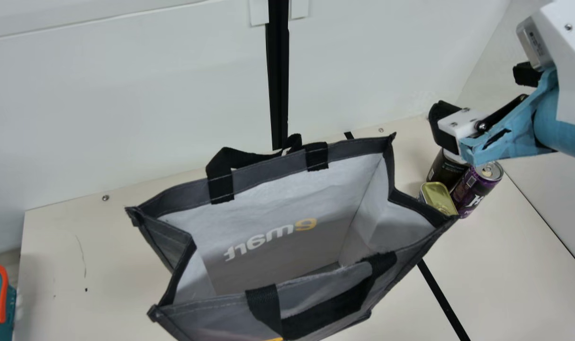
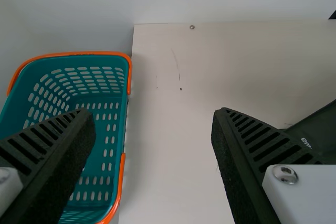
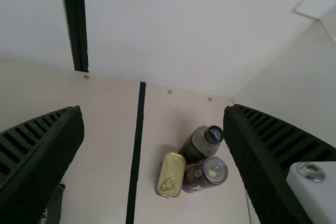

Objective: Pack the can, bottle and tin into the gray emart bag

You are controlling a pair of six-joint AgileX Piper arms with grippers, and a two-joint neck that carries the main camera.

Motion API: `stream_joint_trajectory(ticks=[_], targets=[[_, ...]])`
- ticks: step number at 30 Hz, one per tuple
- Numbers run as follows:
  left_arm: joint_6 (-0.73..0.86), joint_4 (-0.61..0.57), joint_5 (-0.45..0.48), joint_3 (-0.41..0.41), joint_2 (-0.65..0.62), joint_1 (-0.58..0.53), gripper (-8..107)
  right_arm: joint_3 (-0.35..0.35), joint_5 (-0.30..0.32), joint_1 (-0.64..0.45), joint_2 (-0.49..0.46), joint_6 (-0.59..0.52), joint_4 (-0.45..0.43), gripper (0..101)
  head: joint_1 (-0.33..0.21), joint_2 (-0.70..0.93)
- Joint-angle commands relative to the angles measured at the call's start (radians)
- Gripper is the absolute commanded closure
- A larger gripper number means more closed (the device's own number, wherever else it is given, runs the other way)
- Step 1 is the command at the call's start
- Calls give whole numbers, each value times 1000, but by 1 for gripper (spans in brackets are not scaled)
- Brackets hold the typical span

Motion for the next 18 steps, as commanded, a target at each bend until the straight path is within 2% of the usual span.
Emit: stream_joint_trajectory(ticks=[1, 18], targets=[[0, 0, 0, 0, 0, 0, 9, 12, 0, -5, -2, 9, -12, 10, -23, -2], [0, 0, 0, 0, 0, 0, 9, 101, 0, -51, -20, 70, -117, 10, -23, -2]])
